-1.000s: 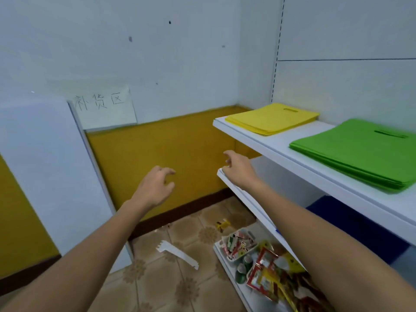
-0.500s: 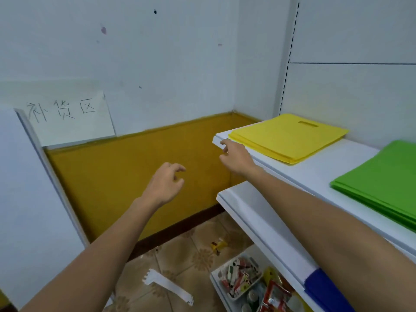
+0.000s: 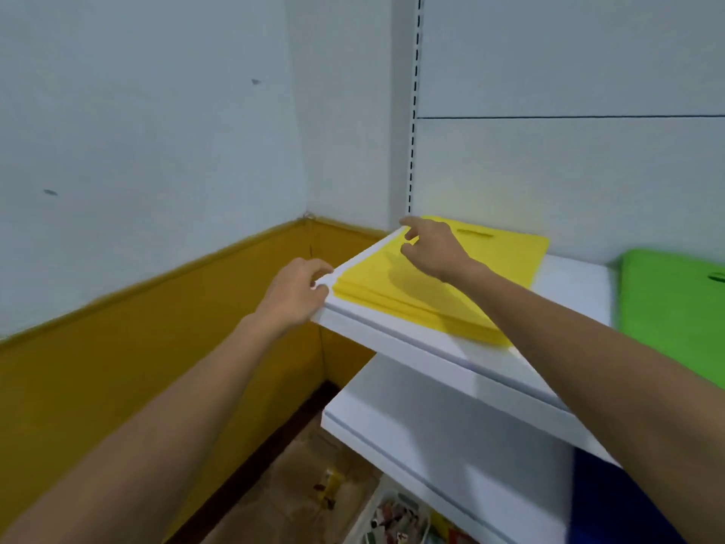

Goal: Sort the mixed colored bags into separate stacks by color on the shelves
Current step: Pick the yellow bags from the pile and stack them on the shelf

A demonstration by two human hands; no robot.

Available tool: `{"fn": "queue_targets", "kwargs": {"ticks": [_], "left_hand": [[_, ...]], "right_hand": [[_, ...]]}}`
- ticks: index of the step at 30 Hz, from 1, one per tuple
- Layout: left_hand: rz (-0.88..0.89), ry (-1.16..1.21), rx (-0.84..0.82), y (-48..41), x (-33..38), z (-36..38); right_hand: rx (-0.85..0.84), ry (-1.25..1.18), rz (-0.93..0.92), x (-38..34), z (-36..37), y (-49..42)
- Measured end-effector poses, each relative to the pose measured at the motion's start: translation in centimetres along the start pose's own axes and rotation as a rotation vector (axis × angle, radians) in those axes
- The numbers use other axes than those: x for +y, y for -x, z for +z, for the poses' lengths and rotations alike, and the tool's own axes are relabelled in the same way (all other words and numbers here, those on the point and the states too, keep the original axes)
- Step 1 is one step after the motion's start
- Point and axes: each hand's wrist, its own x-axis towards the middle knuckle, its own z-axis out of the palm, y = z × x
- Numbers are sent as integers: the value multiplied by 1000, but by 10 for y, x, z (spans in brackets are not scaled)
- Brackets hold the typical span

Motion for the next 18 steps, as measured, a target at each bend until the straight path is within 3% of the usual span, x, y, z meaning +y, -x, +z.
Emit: {"fn": "queue_targets", "kwargs": {"ticks": [7, 13, 16, 18], "left_hand": [[198, 147, -118, -101, 8, 39], [260, 121, -220, -136, 15, 73], [292, 95, -231, -140, 17, 83], [264, 198, -169, -143, 13, 88]], "right_hand": [[255, 190, 439, 59, -55, 5], [341, 328, 858, 70, -23, 27], [400, 359, 919, 74, 0, 30], [432, 396, 910, 77, 4, 28]]}}
